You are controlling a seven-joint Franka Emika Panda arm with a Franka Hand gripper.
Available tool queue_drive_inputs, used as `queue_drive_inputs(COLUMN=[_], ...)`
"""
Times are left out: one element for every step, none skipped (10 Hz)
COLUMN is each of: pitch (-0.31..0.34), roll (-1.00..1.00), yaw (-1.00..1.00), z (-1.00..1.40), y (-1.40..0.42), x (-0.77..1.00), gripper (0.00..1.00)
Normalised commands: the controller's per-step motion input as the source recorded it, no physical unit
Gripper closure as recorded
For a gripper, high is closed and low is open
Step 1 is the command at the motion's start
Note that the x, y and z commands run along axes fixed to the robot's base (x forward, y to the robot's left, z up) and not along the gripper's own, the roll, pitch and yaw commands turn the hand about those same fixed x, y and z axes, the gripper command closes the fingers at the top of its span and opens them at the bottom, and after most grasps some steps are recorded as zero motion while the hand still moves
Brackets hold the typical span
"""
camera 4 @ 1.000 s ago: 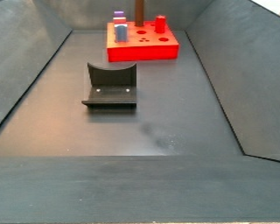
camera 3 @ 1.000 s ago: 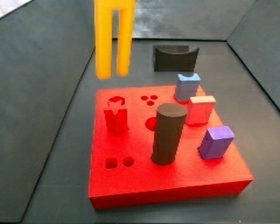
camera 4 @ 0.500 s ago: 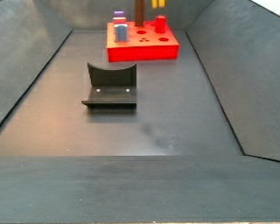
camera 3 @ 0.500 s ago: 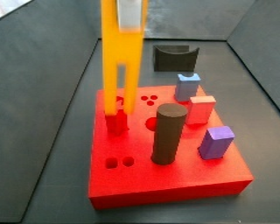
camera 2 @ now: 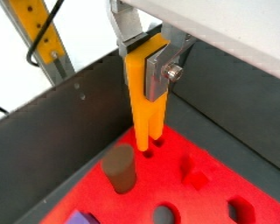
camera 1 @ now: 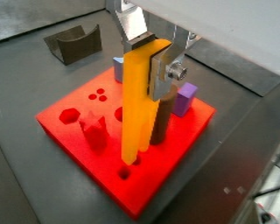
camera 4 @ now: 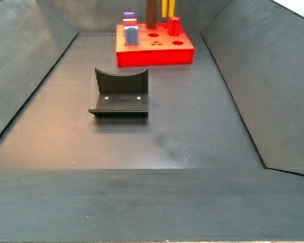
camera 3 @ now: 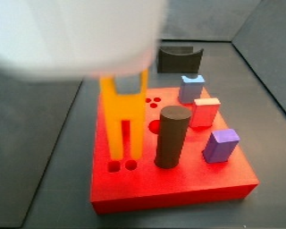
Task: Pick up the square-circle object. Move up. Rotate the square-circle object. Place the square-circle object on the fixture. Regrasp the square-circle object. Move to above the board. Insert the square-circle object.
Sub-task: Insert the square-circle object.
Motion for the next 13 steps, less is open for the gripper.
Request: queue_drive_inputs(pitch=[-0.150,-0.243,-0.296,-0.314,-0.273,-0.113,0.000,0.000,0.000,-0.027,-0.041,-0.016,0.000], roll=[-0.01,-0.08,-0.15,-0.18,-0.15,0.00,0.05,0.09,0.13,0.08,0.05,0.07,0.08], yaw=[0.00,0.01,0.02,0.08,0.08,0.09,0.04,0.18,0.42,0.52,0.49,0.25,0.06], z=[-0.08,-0.21,-0.17,-0.21,-0.23,-0.08,-0.05,-0.15,-0.15,-0.16,-0.17,-0.09,-0.07], y=[-0.17,-0.02,0.01,0.09,0.11,0.12,0.07,0.00,0.00,0.00,0.00,0.00,0.00], x=[-0.11,-0.09,-0.10,-0.11,-0.14,-0.23,-0.17,-0.11,-0.04,0.00,0.00,-0.01,0.00], gripper=[1.00,1.00,1.00,1.00,1.00,1.00,1.00,1.00,1.00,1.00,1.00,1.00,1.00])
